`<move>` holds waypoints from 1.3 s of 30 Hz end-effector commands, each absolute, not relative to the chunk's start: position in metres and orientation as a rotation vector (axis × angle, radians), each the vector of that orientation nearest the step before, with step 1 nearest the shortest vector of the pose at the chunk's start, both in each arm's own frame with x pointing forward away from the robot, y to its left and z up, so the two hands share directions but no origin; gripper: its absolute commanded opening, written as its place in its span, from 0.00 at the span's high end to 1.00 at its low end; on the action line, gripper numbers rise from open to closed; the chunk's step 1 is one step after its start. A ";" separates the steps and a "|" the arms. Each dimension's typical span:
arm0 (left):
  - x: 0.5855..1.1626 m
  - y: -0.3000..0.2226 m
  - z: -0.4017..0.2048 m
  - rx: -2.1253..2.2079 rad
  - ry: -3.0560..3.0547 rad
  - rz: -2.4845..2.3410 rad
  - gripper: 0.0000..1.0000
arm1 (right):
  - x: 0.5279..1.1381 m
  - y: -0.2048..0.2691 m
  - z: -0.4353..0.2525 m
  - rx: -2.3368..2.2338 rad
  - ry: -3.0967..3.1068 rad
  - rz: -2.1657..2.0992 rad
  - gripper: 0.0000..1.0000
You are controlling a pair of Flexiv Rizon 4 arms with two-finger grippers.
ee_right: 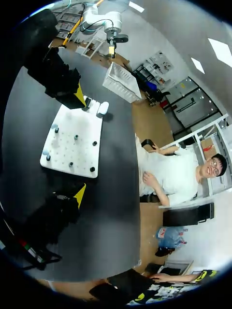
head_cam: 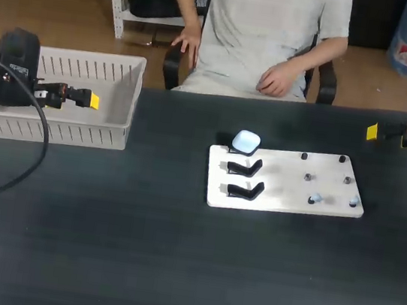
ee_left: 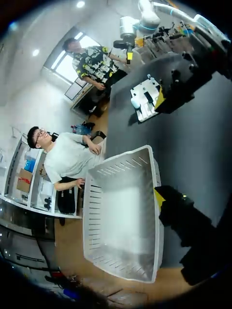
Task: Pick up each earbud case from the left stands, insert the matching earbuds, close the lid, and place the case in the box.
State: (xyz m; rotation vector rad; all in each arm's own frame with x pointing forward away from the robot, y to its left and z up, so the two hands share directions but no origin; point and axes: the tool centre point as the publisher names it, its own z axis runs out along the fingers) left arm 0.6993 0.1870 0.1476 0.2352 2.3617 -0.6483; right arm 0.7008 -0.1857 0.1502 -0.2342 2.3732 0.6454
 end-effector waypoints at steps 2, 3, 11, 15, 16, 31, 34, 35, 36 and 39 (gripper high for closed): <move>0.700 0.185 0.150 0.232 2.372 -0.638 0.00 | 0.701 -0.186 0.150 -0.237 2.373 0.648 0.00; 0.700 0.185 0.150 0.232 2.372 -0.638 0.00 | 0.701 -0.186 0.150 -0.237 2.373 0.648 0.00; 0.700 0.185 0.150 0.232 2.372 -0.638 0.00 | 0.701 -0.186 0.150 -0.237 2.373 0.648 0.00; 0.700 0.185 0.150 0.232 2.372 -0.638 0.00 | 0.701 -0.186 0.150 -0.237 2.373 0.648 0.00; 0.700 0.185 0.150 0.232 2.372 -0.638 0.00 | 0.701 -0.186 0.150 -0.237 2.373 0.648 0.00; 0.699 0.181 0.151 0.283 2.359 -0.635 0.00 | 0.701 -0.186 0.150 -0.237 2.373 0.648 0.00; 0.701 0.177 0.153 0.340 2.340 -0.633 0.00 | 0.701 -0.186 0.150 -0.237 2.373 0.648 0.00; 0.703 0.175 0.155 0.361 2.333 -0.628 0.00 | 0.701 -0.186 0.150 -0.237 2.373 0.648 0.00; 0.704 0.173 0.156 0.393 2.324 -0.626 0.00 | 0.701 -0.186 0.150 -0.237 2.373 0.648 0.00; 0.708 0.168 0.158 0.488 2.283 -0.608 0.00 | 0.701 -0.186 0.150 -0.237 2.373 0.648 0.00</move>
